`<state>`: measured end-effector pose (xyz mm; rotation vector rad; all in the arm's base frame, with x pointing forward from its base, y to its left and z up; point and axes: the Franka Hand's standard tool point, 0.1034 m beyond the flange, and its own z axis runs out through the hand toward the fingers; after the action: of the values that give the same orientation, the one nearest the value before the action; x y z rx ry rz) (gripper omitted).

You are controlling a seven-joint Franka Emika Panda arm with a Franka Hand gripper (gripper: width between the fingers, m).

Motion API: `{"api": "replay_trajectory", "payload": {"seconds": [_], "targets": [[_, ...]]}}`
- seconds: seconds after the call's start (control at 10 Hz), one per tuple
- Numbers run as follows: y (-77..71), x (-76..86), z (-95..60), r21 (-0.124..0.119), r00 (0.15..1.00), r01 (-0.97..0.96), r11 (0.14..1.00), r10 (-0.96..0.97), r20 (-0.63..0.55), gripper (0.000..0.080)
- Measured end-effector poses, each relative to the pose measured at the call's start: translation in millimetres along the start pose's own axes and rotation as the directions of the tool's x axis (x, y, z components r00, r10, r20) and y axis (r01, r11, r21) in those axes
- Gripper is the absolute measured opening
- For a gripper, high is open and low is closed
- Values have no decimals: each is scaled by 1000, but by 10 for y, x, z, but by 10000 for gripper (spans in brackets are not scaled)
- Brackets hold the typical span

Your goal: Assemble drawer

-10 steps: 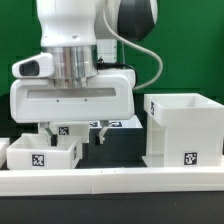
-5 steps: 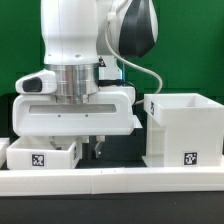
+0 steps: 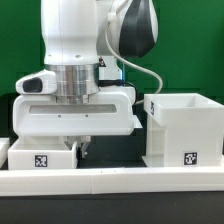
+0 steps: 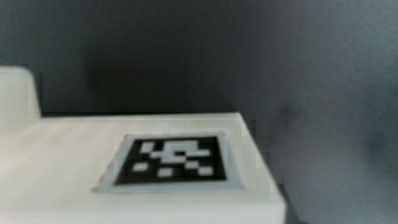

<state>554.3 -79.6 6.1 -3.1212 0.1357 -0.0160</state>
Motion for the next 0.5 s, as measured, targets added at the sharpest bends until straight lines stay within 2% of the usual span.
{"api": "replay_trajectory", "payload": {"seconds": [0.5], "targets": [[-2,-4,-5,0,1000,13,1000,-13,3,41]]}}
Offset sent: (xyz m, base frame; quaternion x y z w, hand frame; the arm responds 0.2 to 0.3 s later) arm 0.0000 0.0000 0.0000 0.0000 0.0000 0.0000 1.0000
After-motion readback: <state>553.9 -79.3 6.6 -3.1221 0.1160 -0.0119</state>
